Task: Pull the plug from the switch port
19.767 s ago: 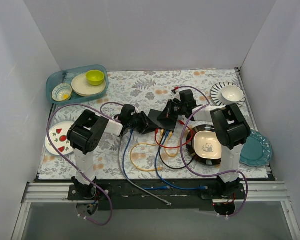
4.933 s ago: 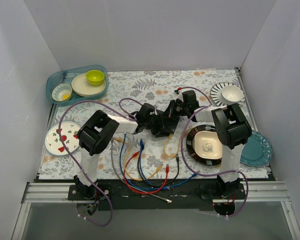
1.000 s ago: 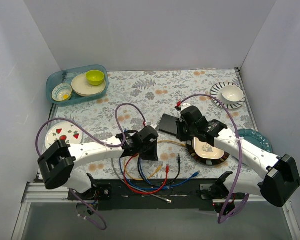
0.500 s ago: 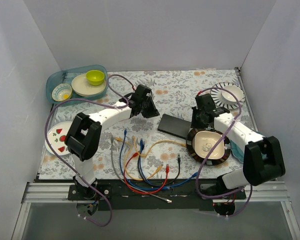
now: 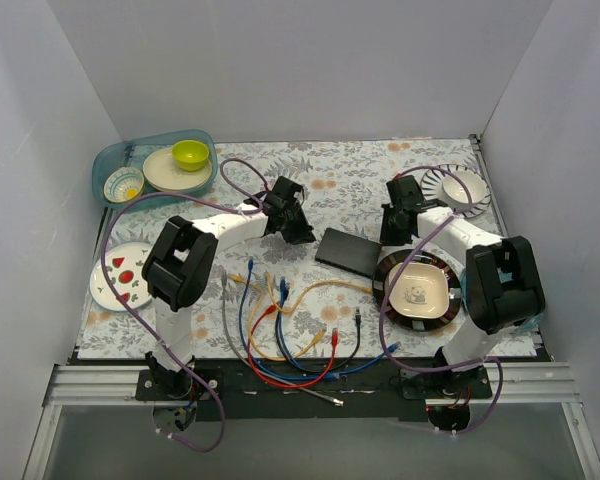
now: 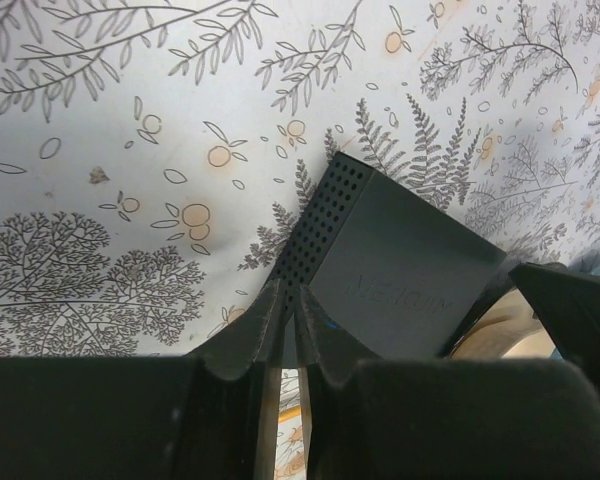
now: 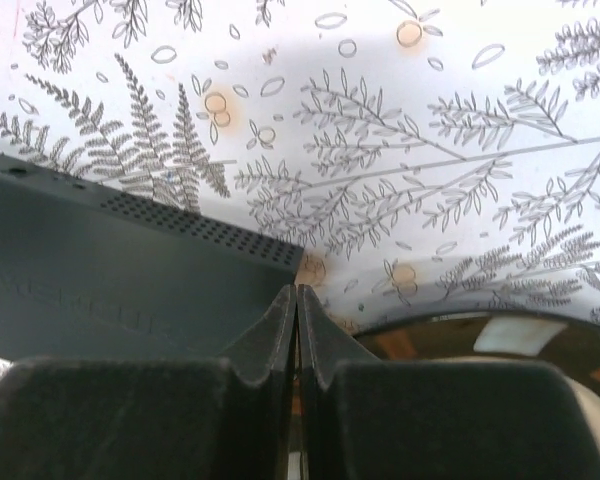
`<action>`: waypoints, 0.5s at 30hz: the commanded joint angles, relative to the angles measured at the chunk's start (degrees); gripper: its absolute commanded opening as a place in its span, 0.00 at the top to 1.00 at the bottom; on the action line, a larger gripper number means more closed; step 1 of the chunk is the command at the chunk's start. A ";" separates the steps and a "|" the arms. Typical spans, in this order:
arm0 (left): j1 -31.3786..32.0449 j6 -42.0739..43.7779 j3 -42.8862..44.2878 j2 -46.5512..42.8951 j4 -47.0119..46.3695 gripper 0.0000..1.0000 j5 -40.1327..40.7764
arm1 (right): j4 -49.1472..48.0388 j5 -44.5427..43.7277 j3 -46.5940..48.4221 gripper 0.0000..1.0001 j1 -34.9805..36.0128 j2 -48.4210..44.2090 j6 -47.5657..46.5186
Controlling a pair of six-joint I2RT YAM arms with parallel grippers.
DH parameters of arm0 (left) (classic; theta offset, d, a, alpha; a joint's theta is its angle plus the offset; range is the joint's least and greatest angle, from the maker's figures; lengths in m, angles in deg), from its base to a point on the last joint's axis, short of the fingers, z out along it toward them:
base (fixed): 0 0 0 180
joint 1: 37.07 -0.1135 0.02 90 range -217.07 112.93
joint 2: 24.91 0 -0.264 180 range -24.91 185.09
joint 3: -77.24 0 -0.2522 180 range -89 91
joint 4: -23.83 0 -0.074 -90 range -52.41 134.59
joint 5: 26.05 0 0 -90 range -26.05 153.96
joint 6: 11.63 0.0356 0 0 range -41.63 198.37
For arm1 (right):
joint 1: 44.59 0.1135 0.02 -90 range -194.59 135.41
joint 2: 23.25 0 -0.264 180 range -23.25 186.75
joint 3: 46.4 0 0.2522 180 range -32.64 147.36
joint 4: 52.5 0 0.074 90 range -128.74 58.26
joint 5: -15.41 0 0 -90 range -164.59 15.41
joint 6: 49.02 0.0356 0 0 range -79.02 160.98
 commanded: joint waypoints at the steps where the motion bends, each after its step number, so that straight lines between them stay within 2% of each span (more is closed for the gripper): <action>1: -0.82 -0.97 -1.05 -0.14 0.86 0.91 -0.95 | -1.78 0.17 3.54 0.92 -0.33 3.81 -1.10; 8: -2.66 -0.71 -2.01 1.18 0.69 0.92 -4.11 | -0.37 1.66 4.77 0.94 -0.33 8.75 -1.10; 15: -4.68 -1.15 -2.98 1.71 0.25 0.92 -6.66 | -2.13 9.29 7.31 0.94 0.72 12.52 -0.13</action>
